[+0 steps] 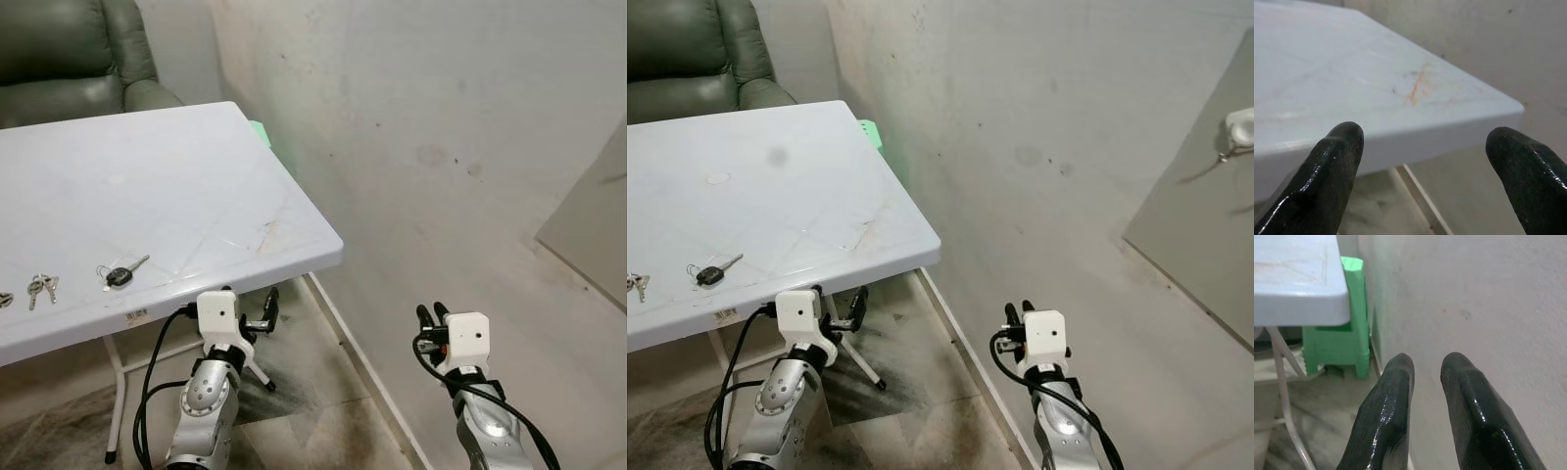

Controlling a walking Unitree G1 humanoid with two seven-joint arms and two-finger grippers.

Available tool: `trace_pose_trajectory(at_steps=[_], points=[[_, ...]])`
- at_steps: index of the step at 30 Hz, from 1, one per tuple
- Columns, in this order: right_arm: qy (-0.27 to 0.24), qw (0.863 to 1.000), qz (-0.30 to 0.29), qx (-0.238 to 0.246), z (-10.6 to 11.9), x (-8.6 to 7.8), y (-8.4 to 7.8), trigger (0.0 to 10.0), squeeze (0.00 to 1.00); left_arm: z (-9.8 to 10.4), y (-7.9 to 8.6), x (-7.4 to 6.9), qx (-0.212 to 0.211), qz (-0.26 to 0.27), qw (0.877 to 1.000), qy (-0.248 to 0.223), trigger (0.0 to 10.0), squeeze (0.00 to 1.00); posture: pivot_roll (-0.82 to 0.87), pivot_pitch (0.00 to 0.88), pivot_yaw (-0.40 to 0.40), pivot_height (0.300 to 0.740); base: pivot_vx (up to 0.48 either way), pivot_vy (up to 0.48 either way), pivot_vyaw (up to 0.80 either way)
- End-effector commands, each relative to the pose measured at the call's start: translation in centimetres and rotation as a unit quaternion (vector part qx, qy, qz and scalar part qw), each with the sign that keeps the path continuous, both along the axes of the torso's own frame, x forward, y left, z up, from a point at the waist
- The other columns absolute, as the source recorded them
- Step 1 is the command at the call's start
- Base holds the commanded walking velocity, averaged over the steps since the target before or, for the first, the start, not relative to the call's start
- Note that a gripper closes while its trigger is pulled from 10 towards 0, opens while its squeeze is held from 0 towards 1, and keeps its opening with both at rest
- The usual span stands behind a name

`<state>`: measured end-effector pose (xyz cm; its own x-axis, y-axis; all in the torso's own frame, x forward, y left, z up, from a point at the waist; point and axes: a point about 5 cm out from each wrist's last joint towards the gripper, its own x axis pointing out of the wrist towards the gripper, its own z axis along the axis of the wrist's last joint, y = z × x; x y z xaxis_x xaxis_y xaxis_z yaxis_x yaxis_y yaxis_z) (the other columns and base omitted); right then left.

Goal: Hang keys on a hook

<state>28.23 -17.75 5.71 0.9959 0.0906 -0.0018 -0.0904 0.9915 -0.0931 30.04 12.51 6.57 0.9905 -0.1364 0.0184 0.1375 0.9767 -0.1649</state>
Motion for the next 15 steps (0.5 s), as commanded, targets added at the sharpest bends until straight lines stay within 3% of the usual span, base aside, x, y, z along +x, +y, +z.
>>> trace_pose_trajectory(at_steps=[1,15], points=[[0.001,1.000,-0.003,-0.002,-0.08,0.00,-0.23,10.0,0.00,0.24,-0.46,0.24,-0.003,-0.004,1.000,-0.004,10.0,0.00,0.03,0.000,-0.081,0.740,0.000,0.000,0.80],[0.003,1.000,-0.001,-0.002,-0.17,-0.07,-0.34,10.0,0.00,0.31,-0.66,0.27,-0.007,-0.006,1.000,-0.006,10.0,0.00,0.03,0.000,-0.084,0.740,0.000,0.000,0.80]])
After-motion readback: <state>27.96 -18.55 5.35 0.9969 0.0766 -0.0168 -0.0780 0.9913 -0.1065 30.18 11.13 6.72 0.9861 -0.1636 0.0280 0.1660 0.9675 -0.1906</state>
